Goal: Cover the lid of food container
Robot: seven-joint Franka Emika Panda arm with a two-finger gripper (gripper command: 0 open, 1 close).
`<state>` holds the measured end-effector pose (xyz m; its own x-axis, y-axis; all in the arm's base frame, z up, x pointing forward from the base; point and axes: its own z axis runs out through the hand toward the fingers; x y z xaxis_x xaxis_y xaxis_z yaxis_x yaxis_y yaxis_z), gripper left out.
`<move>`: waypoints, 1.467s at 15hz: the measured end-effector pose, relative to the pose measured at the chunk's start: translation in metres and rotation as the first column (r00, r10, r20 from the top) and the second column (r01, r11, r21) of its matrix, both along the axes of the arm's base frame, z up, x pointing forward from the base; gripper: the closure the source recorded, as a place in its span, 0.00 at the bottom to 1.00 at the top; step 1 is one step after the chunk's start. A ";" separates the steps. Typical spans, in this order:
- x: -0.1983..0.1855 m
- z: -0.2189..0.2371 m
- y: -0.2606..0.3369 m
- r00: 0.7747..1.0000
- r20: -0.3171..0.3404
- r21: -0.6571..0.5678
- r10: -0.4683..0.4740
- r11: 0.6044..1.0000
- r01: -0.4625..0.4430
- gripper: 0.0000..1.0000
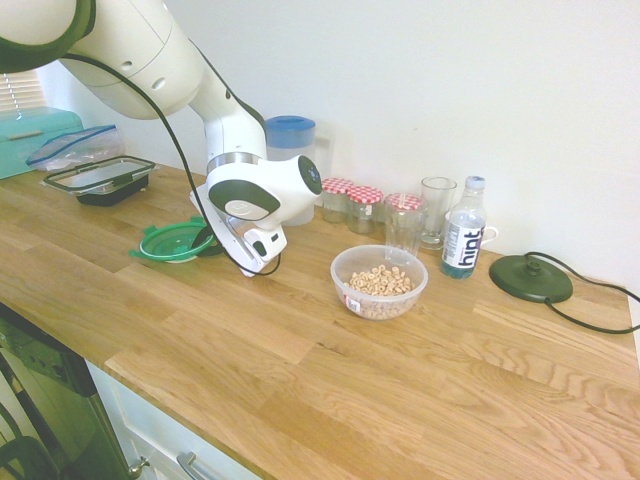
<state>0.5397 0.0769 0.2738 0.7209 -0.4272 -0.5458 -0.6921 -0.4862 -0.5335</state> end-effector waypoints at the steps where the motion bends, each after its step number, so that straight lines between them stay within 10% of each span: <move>1: 0.000 0.000 0.000 1.000 0.000 -0.001 0.000 1.000 0.000 1.00; 9: 0.005 0.010 -0.002 0.999 0.023 -0.034 0.032 0.999 -0.031 1.00; 13: 0.019 0.097 -0.007 0.995 0.032 -0.306 0.098 0.948 -0.084 1.00; 17: 0.000 0.211 -0.034 0.985 0.048 -0.586 0.165 0.804 -0.106 1.00; 22: -0.014 0.281 -0.100 0.984 -0.024 -0.839 0.175 0.533 -0.115 1.00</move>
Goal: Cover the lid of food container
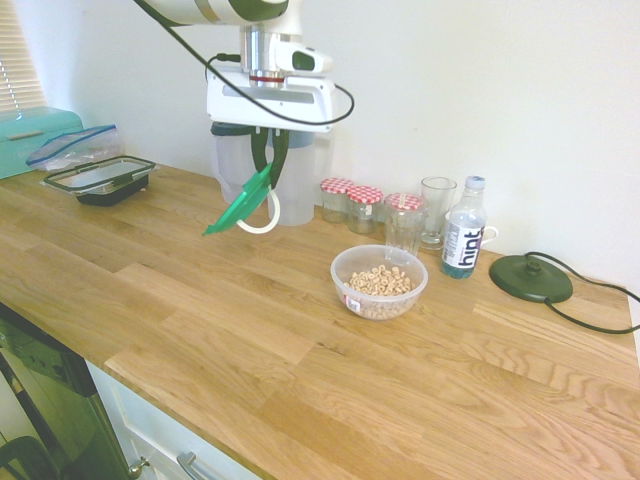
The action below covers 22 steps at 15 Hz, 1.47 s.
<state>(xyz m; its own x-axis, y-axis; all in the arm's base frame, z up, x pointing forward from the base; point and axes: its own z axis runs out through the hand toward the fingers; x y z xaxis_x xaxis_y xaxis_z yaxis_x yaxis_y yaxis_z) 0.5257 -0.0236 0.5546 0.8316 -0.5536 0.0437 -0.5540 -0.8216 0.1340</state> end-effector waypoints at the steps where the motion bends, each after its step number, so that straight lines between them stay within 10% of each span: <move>1: 0.001 0.012 -0.008 1.000 0.012 -0.071 -0.006 0.997 0.007 1.00; 5: 0.001 0.060 -0.008 0.996 0.080 -0.330 -0.050 0.941 0.074 1.00; 10: 0.014 0.047 -0.021 0.982 0.148 -0.597 -0.119 0.781 0.184 1.00; 22: 0.049 -0.093 -0.039 0.968 0.149 -0.970 -0.203 0.161 0.183 1.00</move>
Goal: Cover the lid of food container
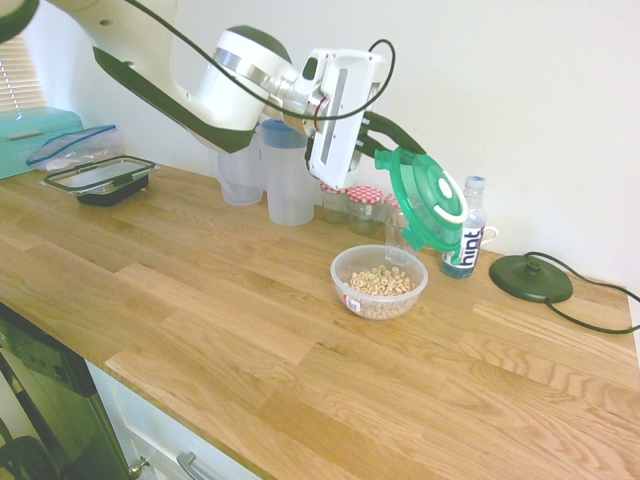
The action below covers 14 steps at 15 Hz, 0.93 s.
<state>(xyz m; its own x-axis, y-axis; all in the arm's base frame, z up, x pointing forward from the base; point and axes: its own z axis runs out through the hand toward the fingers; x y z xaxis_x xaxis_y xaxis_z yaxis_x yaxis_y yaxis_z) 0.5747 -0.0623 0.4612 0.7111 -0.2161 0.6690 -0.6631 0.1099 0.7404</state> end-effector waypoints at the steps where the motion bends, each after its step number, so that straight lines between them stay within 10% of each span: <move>1: 0.002 -0.014 0.003 1.000 -0.008 -0.019 0.002 1.000 -0.003 1.00; 14: 0.025 -0.088 0.038 0.992 0.030 -0.019 0.119 0.993 -0.119 1.00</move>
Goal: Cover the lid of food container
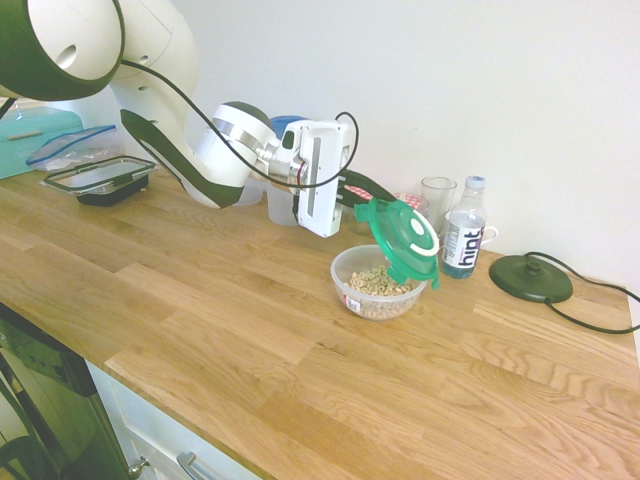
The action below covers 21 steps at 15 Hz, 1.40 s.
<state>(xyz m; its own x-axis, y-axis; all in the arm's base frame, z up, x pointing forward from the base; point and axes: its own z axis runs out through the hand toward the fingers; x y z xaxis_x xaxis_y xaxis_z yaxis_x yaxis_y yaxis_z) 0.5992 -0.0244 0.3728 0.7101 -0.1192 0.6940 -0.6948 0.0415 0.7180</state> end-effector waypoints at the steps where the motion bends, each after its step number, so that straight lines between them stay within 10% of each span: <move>1: 0.001 -0.003 0.001 1.000 -0.005 0.000 0.002 1.000 -0.002 1.00; 19: -0.009 -0.008 0.032 0.999 -0.031 -0.013 -0.017 1.000 0.017 1.00; 20: -0.010 -0.008 0.034 0.999 -0.031 -0.010 -0.018 1.000 0.017 0.00; 21: -0.010 -0.008 0.036 0.999 -0.032 -0.007 -0.017 1.000 0.016 0.00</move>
